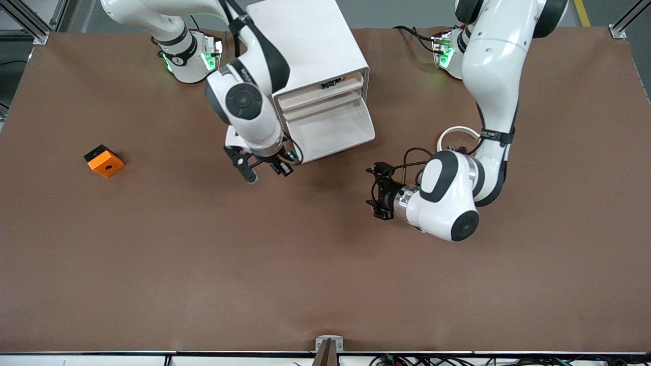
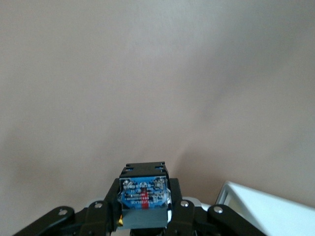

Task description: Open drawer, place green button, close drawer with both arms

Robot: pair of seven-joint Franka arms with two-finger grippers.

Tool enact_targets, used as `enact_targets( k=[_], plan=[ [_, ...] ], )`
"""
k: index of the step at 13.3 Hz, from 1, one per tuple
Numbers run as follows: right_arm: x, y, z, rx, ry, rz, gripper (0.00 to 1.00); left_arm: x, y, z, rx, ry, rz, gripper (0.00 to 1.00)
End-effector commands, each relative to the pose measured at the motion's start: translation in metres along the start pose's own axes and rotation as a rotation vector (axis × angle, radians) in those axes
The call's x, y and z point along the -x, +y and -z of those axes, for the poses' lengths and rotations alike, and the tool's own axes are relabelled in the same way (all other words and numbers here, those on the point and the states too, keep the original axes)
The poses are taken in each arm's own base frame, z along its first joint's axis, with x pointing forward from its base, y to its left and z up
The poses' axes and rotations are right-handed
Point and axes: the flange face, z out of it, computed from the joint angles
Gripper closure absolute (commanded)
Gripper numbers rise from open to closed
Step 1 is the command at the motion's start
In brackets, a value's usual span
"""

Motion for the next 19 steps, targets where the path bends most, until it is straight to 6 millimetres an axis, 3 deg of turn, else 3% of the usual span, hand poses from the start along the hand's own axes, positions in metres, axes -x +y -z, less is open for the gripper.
enact_targets(
  k=[1,5,10,12,15,19],
  plan=[
    [0.044,0.003,0.003,-0.002,-0.001,-0.08,1.0,0.004,-0.027,0.051,0.093,0.106,-0.148,0.0],
    [0.098,0.007,0.004,-0.009,0.0,-0.207,1.0,-0.005,-0.067,0.106,0.147,0.36,-0.303,0.0],
    [0.16,-0.005,-0.035,0.003,0.02,-0.323,1.0,-0.029,-0.101,0.167,0.136,0.543,-0.543,0.0],
    [0.178,-0.009,-0.049,0.009,0.024,-0.35,1.0,-0.032,-0.12,0.191,0.098,0.607,-0.766,0.0],
    [0.191,-0.014,-0.064,0.018,0.02,-0.354,1.0,-0.069,-0.14,0.245,0.081,0.599,-0.944,0.0],
    [0.198,-0.02,-0.085,0.033,0.029,-0.377,1.0,-0.086,-0.143,0.259,0.053,0.631,-1.101,0.0]
  ],
)
